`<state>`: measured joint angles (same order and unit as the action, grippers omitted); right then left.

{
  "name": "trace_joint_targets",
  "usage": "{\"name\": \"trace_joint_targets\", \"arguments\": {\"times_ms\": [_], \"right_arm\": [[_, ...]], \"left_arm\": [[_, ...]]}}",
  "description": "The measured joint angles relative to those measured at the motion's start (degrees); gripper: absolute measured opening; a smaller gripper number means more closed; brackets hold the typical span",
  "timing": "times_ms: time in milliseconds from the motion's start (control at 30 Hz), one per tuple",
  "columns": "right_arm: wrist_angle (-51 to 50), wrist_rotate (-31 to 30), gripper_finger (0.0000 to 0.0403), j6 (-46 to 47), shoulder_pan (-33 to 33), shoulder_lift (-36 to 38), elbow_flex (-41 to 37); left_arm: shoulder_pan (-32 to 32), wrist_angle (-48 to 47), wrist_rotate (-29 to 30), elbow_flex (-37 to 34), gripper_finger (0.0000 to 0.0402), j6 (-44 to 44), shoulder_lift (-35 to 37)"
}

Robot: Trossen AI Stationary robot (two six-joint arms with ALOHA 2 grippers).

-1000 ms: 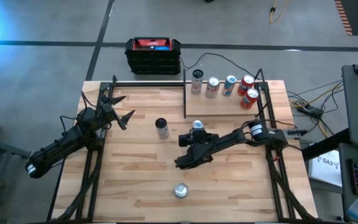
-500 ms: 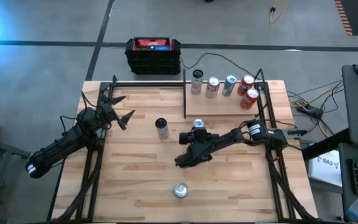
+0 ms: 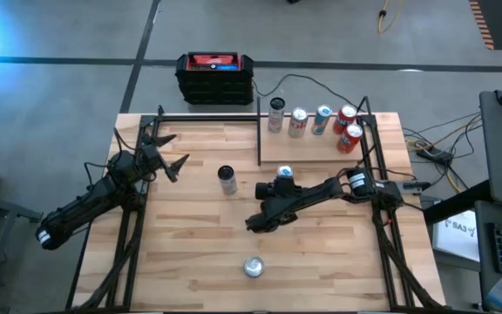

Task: Place canned beverage on shelf
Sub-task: Put the blue soda can on the shelf aligned with the other blue soda can

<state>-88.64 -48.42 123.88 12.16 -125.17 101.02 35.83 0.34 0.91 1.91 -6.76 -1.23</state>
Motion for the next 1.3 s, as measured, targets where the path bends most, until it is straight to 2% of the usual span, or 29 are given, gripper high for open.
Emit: {"name": "trace_joint_targets", "arguments": {"times_ms": [267, 567, 1000, 1200, 1300], "right_arm": [[-1.2, -0.1, 0.0206, 0.1, 0.0, 1.1, 1.0], [-1.3, 0.0, 0.0206, 0.1, -2.9, 6.1, -1.5], [-1.5, -0.9, 0.0206, 2.6, -7.5, 18.0, -16.2], [-1.3, -4.2, 0.0206, 2.6, -10.0, 23.5, -24.5], [-0.8, -8.0, 0.0206, 2.4, -10.8, 24.9, -28.1]], "left_arm": [[0.0, 0.0, 0.0, 0.0, 0.0398, 0.0, 0.0], [0.0, 0.0, 0.0, 0.0, 0.0398, 0.0, 0.0], [0.0, 0.0, 0.0, 0.0, 0.0398, 0.0, 0.0], [0.0, 0.0, 0.0, 0.0, 0.0398, 0.0, 0.0], [0.0, 0.0, 0.0, 0.0, 0.0398, 0.0, 0.0]]}}
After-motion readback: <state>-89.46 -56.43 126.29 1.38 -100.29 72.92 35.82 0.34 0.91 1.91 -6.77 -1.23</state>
